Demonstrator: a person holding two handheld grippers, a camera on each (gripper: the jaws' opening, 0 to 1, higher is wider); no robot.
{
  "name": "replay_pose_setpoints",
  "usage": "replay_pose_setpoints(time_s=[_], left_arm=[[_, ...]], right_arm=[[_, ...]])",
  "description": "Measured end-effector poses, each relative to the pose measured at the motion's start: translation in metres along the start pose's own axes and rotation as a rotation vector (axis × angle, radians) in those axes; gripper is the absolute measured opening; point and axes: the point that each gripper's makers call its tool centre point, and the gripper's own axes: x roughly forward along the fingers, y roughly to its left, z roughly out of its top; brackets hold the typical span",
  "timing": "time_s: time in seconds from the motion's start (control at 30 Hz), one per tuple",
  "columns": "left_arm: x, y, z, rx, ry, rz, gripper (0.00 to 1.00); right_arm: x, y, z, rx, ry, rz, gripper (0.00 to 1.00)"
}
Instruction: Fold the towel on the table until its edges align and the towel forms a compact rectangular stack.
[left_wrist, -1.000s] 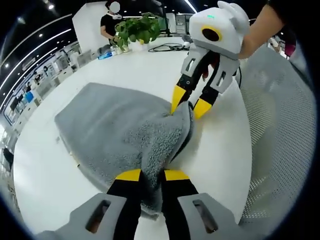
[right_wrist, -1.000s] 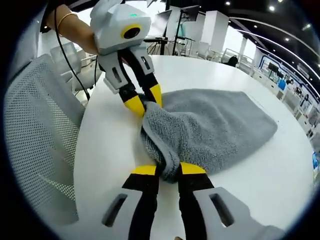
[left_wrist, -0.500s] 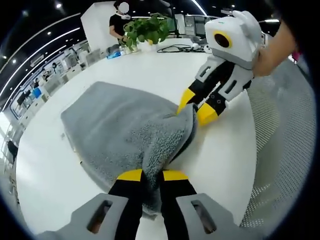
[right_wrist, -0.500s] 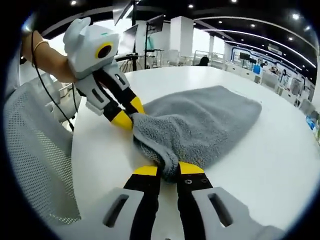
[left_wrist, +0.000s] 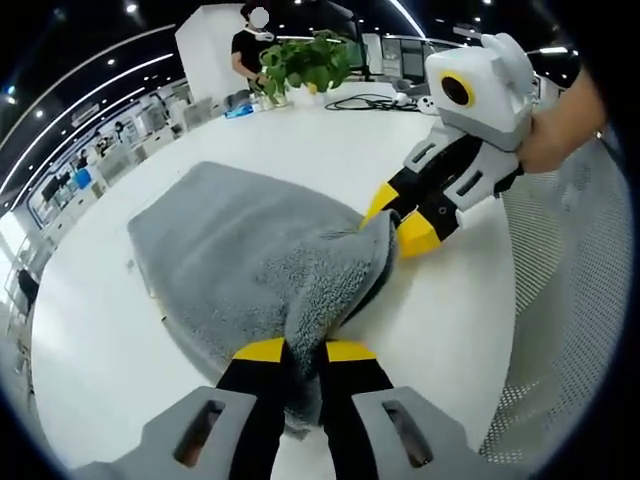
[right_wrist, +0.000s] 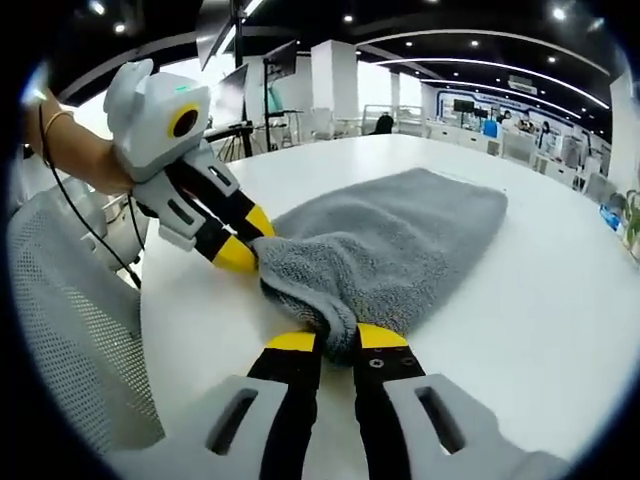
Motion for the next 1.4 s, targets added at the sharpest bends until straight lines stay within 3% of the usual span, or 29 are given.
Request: replay_pose_setpoints(time_s=[0.2, 0.43, 0.83, 1.1, 1.23, 1.4], left_arm=[[-0.005, -0.016, -0.002, 0.024, 0.007, -0.018, 0.12], [-0.018, -0.043, -0.003, 0.047, 0.025, -0.063, 0.13], [-0.029, -0.084, -0.008, 0.131, 0.109, -0.219, 0.13], [-0.037, -0.104, -0.011, 0.093, 0.098, -0.259, 0.13], [-0.041, -0.115, -0.013, 0.112, 0.112, -0.293, 0.13], [-0.043, -0.124, -0.012, 0.049, 0.126, -0.348, 0.13]], right_arm=[[-0.009, 0.005, -0.01, -0.019, 0.026, 0.02, 0.11], [-0.026, 0.019, -0.029, 0.015, 0.07, 0.06, 0.11], [-0.053, 0.046, -0.053, 0.036, 0.202, 0.171, 0.11], [-0.068, 0.057, -0.062, 0.113, 0.238, 0.233, 0.11], [-0.078, 0.067, -0.064, 0.135, 0.259, 0.269, 0.11], [-0.086, 0.073, -0.066, 0.165, 0.298, 0.292, 0.11]])
